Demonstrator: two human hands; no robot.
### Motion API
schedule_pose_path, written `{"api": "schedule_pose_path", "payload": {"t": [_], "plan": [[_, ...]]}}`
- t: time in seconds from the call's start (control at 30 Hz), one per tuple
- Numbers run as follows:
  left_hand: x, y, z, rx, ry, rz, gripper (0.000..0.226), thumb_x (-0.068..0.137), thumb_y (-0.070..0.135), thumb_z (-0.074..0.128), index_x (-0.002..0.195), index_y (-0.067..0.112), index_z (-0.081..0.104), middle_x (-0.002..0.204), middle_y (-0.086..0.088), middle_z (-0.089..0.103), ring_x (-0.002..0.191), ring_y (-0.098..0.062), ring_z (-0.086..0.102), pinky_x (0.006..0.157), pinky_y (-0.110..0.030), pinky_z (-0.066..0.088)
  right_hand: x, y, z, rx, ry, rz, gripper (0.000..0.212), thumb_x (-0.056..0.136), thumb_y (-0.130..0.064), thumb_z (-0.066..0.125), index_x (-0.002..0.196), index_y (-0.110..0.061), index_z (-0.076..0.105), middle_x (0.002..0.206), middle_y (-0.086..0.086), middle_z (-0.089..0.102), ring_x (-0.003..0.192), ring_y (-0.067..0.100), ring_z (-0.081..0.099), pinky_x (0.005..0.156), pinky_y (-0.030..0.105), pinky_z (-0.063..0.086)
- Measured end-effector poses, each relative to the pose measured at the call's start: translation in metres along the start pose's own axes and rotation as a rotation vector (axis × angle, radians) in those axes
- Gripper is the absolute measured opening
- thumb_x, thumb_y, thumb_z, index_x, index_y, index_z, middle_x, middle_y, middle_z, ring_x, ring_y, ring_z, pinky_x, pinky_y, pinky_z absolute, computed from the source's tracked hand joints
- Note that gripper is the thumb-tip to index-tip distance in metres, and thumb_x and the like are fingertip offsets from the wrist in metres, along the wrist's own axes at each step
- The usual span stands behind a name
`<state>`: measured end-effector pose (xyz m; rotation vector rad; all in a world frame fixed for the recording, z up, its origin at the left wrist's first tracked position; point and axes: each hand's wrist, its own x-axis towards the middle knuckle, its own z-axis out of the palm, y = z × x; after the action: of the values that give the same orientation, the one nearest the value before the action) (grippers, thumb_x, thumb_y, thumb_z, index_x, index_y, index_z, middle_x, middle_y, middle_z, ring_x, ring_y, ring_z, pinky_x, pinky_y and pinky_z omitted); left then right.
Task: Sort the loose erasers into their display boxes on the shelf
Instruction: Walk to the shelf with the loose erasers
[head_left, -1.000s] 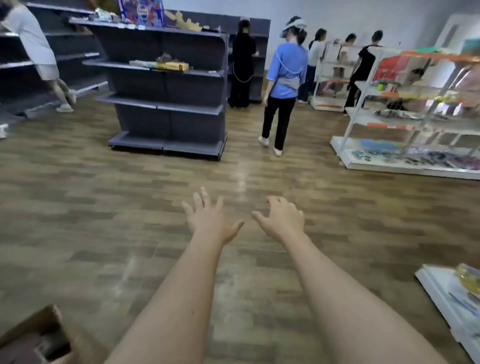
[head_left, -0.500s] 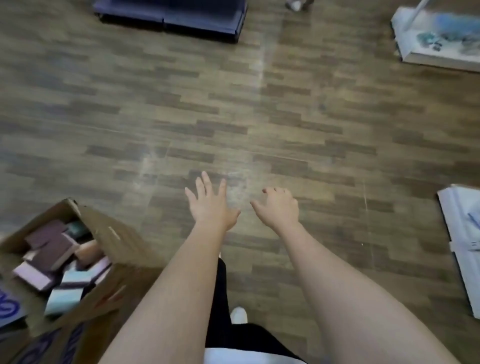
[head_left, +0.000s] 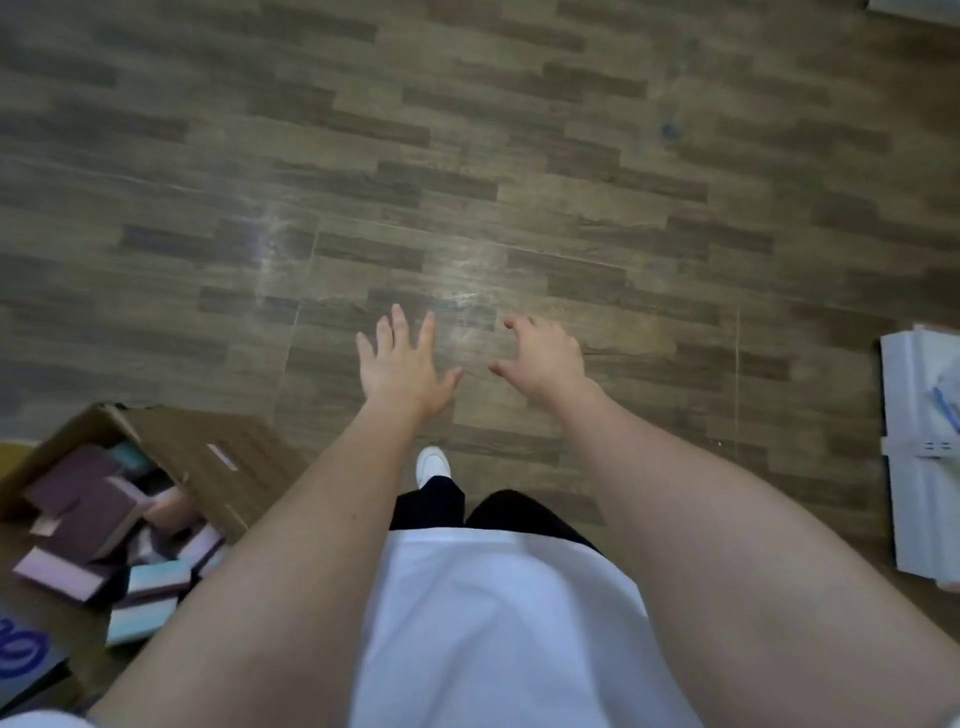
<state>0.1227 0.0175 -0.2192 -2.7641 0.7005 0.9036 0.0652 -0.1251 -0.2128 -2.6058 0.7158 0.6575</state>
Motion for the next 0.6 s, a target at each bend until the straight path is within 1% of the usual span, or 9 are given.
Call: {"api": "schedule_pose_path", "payload": {"t": [0.13, 0.33, 0.47, 0.6], "plan": [[0.026, -0.012, -0.011, -0.002, -0.040, -0.004, 0.076, 0.093, 0.060, 0.025, 0.148, 0.023, -0.012, 0.155, -0.015, -0.014, 0.144, -0.031, -0.005, 0.115, -0.050, 0.003, 0.024, -0.005, -0.008, -0.001, -0.047, 0.001, 0.061, 0.088, -0.042, 0.059, 0.141, -0.022, 0.037, 0.146, 0.004, 0.039, 0.133, 0.025, 0.034, 0.105, 0.040, 0.031], [0.078, -0.004, -0.039, -0.031, -0.019, 0.006, 0.070, 0.096, 0.055, 0.021, 0.148, 0.021, -0.011, 0.156, -0.016, -0.008, 0.144, -0.031, -0.002, 0.115, -0.050, 0.004, 0.071, -0.004, -0.028, -0.038, -0.097, -0.014, 0.057, 0.091, -0.043, 0.054, 0.140, -0.020, 0.037, 0.145, 0.005, 0.039, 0.133, 0.025, 0.034, 0.105, 0.041, 0.031], [0.126, 0.003, -0.070, -0.055, -0.011, -0.008, 0.067, 0.096, 0.053, 0.021, 0.148, 0.023, -0.008, 0.156, -0.015, -0.006, 0.143, -0.032, -0.001, 0.115, -0.050, 0.004, 0.123, 0.001, -0.053, -0.027, -0.117, -0.037, 0.056, 0.092, -0.042, 0.052, 0.140, -0.019, 0.037, 0.143, 0.005, 0.040, 0.132, 0.025, 0.034, 0.104, 0.041, 0.032], [0.178, 0.007, -0.111, -0.071, 0.014, -0.030, 0.063, 0.097, 0.052, 0.018, 0.149, 0.023, -0.004, 0.157, -0.013, -0.003, 0.144, -0.030, -0.001, 0.115, -0.049, 0.004, 0.181, 0.006, -0.087, -0.032, -0.117, -0.081, 0.057, 0.092, -0.043, 0.050, 0.142, -0.019, 0.035, 0.146, 0.004, 0.036, 0.135, 0.025, 0.030, 0.105, 0.041, 0.030]]}}
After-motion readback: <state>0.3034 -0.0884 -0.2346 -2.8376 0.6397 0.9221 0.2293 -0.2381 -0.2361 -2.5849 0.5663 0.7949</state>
